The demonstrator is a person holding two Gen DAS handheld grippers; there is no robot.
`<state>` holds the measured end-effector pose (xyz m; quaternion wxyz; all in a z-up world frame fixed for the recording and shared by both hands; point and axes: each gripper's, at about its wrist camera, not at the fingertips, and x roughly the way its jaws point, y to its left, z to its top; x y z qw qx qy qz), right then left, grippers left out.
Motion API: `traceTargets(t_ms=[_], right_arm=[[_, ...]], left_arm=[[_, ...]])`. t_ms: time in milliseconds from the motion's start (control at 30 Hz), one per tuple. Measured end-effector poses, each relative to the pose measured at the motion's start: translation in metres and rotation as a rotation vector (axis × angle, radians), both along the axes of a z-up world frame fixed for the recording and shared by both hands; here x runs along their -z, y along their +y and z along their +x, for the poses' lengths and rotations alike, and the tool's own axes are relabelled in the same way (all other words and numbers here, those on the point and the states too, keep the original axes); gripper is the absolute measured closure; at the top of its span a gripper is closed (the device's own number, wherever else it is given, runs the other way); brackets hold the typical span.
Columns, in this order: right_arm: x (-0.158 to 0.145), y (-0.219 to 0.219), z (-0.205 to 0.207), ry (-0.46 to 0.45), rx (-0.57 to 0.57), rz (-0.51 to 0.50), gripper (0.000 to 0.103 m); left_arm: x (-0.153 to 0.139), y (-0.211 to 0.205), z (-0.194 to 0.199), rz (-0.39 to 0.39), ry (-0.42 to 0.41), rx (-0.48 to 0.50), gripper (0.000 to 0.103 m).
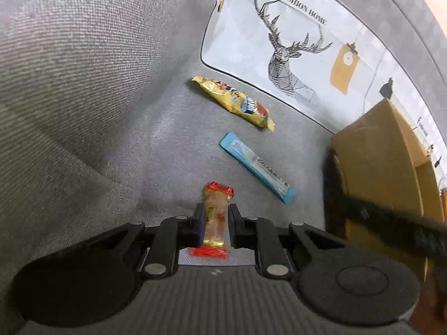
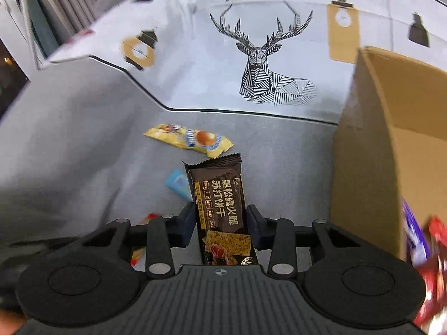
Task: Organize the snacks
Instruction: 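Grasp the dark chocolate bar with the right tool and lift it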
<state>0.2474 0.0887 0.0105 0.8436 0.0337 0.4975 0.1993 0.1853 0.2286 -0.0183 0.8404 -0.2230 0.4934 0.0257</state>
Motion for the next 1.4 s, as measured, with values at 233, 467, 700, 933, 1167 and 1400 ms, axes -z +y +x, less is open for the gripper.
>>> traceTargets(t_ms=[233, 467, 700, 933, 1167, 1400], right_arm=[[-0.004, -0.018, -0.076, 0.006, -0.048, 0.044, 0.062], [0.035, -0.017, -0.11, 0.016, -0.061, 0.032, 0.061], [0.046, -0.01, -0.111, 0.048, -0.041, 0.01, 0.045], [0.051, 0.002, -0.116, 0.066, -0.162, -0.086, 0.032], [0.048, 0.005, -0.123, 0.018, -0.201, -0.147, 0.048], [0.044, 0.0, -0.119, 0.004, -0.17, -0.123, 0.061]], left_arm=[[0.001, -0.006, -0.004, 0.049, 0.024, 0.064, 0.085], [0.001, -0.011, -0.002, 0.092, 0.018, 0.059, 0.083], [0.002, -0.019, 0.006, 0.156, 0.021, 0.077, 0.075], [0.006, -0.019, 0.01, 0.185, 0.04, 0.083, 0.068], [0.006, -0.028, 0.013, 0.216, 0.043, 0.097, 0.068], [0.007, -0.038, 0.014, 0.245, 0.04, 0.112, 0.068]])
